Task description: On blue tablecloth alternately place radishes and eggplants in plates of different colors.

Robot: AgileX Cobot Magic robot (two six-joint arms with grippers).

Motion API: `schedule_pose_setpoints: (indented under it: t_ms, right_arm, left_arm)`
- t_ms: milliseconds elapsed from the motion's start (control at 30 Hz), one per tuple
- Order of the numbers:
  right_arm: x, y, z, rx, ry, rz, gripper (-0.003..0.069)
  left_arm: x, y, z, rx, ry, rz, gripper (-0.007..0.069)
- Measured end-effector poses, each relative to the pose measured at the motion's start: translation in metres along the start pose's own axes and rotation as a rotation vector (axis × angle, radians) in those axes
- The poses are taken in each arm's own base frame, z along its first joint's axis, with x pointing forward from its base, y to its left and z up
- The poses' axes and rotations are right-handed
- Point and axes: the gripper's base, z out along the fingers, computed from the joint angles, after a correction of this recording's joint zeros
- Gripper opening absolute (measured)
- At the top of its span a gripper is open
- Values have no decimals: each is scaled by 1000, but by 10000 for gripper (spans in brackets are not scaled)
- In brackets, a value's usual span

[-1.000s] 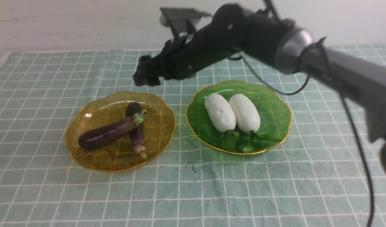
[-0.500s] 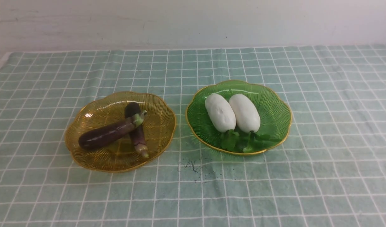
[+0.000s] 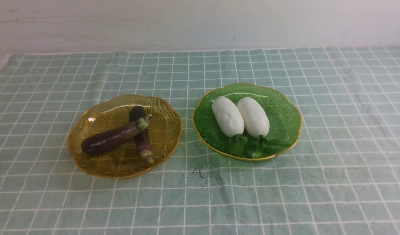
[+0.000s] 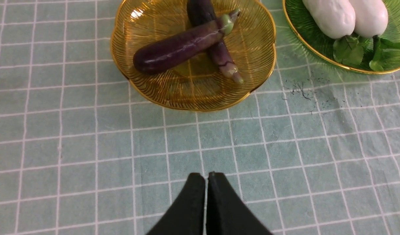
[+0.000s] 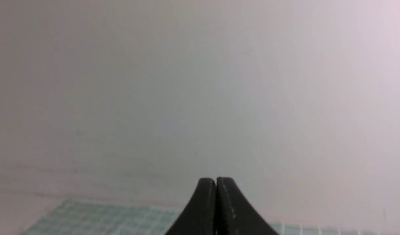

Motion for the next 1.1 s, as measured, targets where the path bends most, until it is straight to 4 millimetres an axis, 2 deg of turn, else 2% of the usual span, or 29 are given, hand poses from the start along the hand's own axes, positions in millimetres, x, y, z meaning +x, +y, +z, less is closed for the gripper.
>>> schedule_pose_setpoints:
  t_ms: [67,133,233,300,400,567,833,933,1100]
  right_arm:
    - [26,-2,-24,-41,-93,26,-11]
    - [52,-4,-37,-58,-120,52,-11]
    - [75,-6,-47,-60,-127,56,-11]
    - [90,-6,-45,-59,-99,55,-11]
    - [93,-6,-44,-64,-96,64,-11]
    - [92,-5,-44,-69,-104,61,-11]
    - [92,-5,-44,-70,-105,61,-11]
    - [92,-5,-44,-70,-105,60,-11]
    - [92,-5,-44,-70,-105,60,-11]
  left_arm:
    - [2,0,5,7,-14,-1,-7]
    - [2,-1,10,14,-33,-2,-7]
    - [3,-1,15,23,-48,-5,-7]
    - [7,-2,19,43,-63,-15,-7]
    - [18,-3,18,82,-109,-24,-7]
    - [47,1,3,127,-273,-11,-7]
    - [89,9,-3,157,-395,-29,-7]
    - [99,9,-4,180,-416,-41,-7]
    - [101,9,-6,185,-421,-43,-7]
